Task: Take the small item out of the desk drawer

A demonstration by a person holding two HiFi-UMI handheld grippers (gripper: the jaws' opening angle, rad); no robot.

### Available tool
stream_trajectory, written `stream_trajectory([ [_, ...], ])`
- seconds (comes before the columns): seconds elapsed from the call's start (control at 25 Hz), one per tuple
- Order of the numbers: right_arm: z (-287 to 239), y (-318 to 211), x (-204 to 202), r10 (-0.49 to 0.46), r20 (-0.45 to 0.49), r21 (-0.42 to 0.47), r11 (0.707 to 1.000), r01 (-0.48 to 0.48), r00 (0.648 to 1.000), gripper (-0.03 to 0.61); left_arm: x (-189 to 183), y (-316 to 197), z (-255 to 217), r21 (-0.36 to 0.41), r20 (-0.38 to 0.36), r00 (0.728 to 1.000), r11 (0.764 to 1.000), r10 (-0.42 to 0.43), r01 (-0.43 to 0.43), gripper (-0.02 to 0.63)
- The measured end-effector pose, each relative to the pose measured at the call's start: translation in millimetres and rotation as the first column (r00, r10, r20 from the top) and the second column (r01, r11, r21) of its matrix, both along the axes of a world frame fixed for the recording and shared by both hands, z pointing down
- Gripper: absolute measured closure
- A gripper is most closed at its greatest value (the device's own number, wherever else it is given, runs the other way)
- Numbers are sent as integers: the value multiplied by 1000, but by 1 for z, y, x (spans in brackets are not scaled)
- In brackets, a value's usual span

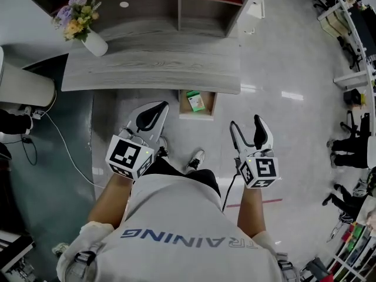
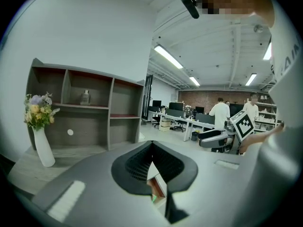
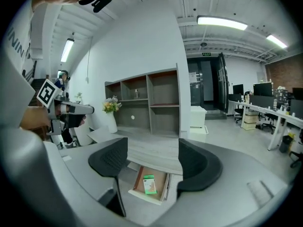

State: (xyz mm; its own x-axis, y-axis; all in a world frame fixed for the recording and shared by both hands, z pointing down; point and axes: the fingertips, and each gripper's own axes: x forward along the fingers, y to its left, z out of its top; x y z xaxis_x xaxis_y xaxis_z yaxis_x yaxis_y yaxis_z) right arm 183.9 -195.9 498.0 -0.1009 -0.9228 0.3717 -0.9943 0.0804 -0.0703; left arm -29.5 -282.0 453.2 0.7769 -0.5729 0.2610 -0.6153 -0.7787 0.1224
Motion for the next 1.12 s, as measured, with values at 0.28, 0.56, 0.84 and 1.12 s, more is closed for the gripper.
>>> stream_trajectory([
  [0.28,71,-6,-26,-40,-25,-197,980,35,999,161,-17,1,10,-28,-8,1000,999,-30,30,611],
  [0.56,185,-42,-59,-58,-54,-367,930,34,997,158,-53,-2,32,-82,9,995,992,-98,98,611],
  [0.84,304,-94,-75,-81,-124,-497,868,9,989,156,-80,-9,77,-166,59,993,980,-104,112,611],
  [1.12,404,-120,-83,-57,-152,-592,805,-45,987,158,-103,-17,125,-240,129,984,959,-120,149,611],
])
